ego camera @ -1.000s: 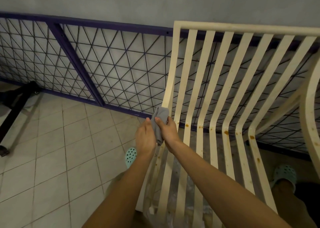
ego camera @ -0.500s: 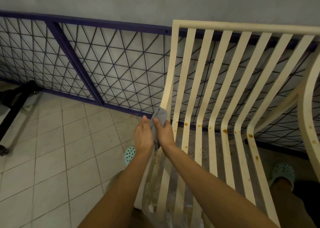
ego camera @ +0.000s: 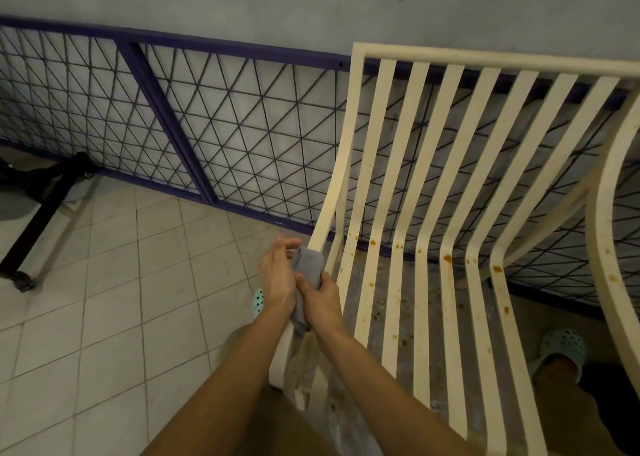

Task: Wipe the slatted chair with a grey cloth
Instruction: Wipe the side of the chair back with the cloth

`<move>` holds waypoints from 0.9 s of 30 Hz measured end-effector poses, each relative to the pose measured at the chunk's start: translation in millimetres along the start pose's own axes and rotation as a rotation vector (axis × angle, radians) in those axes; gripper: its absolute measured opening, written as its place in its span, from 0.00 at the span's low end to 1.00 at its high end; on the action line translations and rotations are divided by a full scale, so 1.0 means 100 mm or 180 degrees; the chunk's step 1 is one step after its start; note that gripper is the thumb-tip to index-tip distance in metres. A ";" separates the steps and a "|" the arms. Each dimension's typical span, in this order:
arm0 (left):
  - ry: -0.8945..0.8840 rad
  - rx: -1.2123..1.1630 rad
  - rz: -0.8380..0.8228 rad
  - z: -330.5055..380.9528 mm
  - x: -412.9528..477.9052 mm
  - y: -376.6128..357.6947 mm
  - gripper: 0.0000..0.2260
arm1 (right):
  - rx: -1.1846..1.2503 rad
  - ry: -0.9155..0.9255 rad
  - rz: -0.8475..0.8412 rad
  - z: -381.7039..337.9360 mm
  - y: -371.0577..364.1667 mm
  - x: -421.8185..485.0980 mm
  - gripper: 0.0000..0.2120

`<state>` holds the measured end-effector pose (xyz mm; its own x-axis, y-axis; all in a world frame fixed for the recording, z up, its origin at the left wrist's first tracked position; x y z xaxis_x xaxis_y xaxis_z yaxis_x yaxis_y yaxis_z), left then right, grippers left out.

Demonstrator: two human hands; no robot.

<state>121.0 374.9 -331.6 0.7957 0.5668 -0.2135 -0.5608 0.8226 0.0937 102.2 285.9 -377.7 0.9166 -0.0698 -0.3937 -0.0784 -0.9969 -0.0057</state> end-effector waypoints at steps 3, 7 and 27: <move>0.0040 -0.0106 -0.0110 -0.14 -0.07 0.11 0.20 | 0.0086 -0.0130 -0.0109 0.15 -0.04 -0.23 0.14; 0.0042 -0.0126 -0.0247 -0.20 -0.12 0.15 0.20 | 0.0107 -0.0221 -0.0234 0.18 -0.04 -0.27 0.15; -0.0035 0.0276 -0.0748 -0.08 -0.13 -0.01 0.17 | 0.0031 -0.0024 0.0115 -0.37 -0.02 0.87 0.20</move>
<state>109.5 366.6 -336.9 0.9046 0.3596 -0.2288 -0.3388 0.9324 0.1260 196.7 280.3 -378.3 0.9101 -0.1055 -0.4007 -0.1153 -0.9933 -0.0004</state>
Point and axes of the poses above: each hand's wrist, its own x-axis towards the middle knuckle, its own y-axis out of the back of the hand, z = x × y, the point moved 5 cm from there along x, towards the middle knuckle, and after that the axes turned 3 degrees about z, right-handed, at the moved point
